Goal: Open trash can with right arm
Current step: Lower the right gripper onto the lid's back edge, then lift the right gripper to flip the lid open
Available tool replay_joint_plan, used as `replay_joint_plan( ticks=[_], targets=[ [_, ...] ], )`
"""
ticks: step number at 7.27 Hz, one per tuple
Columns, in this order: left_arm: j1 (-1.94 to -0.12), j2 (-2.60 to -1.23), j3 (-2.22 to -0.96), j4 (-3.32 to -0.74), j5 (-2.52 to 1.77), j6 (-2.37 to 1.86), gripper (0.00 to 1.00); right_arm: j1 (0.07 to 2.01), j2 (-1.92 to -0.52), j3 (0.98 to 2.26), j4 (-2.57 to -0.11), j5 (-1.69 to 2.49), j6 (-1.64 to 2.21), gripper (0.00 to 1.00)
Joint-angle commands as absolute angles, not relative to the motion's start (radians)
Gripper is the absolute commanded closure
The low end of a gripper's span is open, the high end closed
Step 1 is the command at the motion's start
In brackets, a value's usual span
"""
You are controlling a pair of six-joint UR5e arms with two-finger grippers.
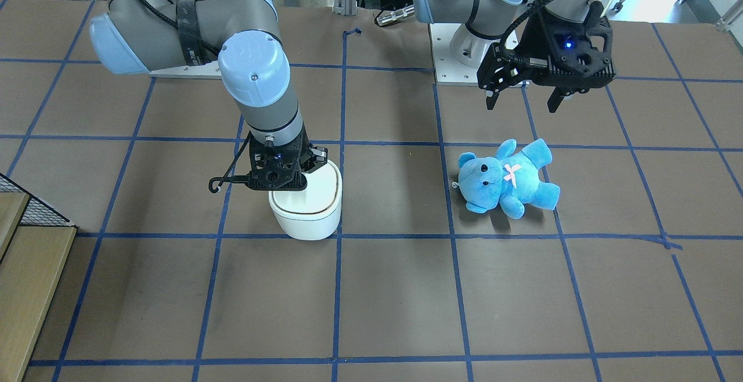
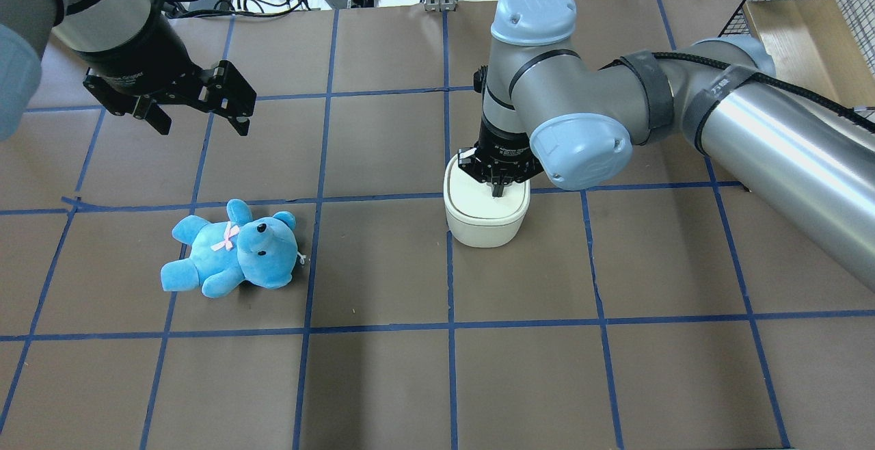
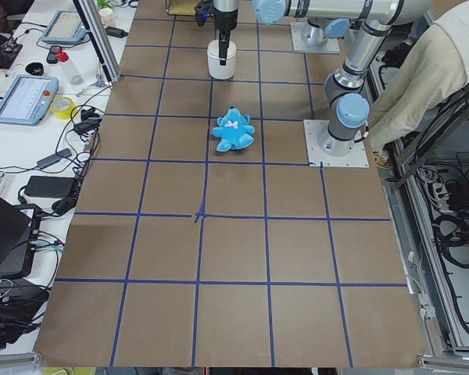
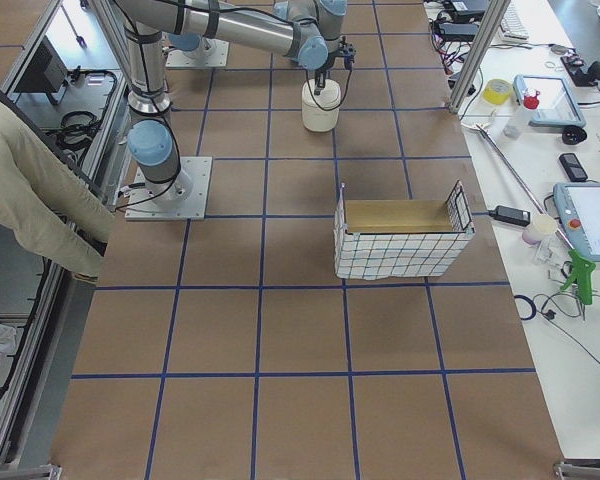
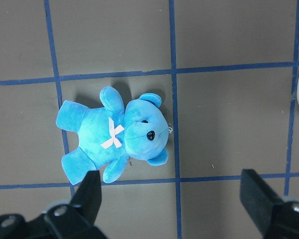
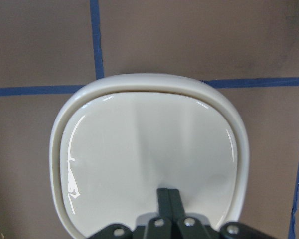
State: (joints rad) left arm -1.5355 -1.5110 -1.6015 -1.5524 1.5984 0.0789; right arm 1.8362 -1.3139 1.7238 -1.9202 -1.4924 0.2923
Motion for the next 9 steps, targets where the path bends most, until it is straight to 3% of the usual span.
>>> replay_joint_plan(
  ticks=[1,4,7,8,9],
  targets=[
    [-1.536,-1.511,-1.601,-1.552,1.598,0.078,0.00,1.836,-1.333,1.695,-1.904,-1.496,0.316,1.00],
    [-1.536,-1.511,-1.601,-1.552,1.598,0.080,0.00,1.836,-1.440,1.579,-1.632,-1.502,0.331,1.00],
    [-1.536,-1.511,-1.601,-1.552,1.598,0.078,0.00,1.827,-1.437,1.483,-1.565,-1.595,0.289,1.00],
    [-1.536,-1.511,-1.601,-1.552,1.598,0.078,0.00,1.786,-1.436,1.485,-1.628,-1.617,0.152,0.62],
    [-1.536,-1.511,-1.601,-1.552,1.598,0.078,0.00,1.691,-1.436,1.485,-1.678,-1.606,0.006,0.38]
  ],
)
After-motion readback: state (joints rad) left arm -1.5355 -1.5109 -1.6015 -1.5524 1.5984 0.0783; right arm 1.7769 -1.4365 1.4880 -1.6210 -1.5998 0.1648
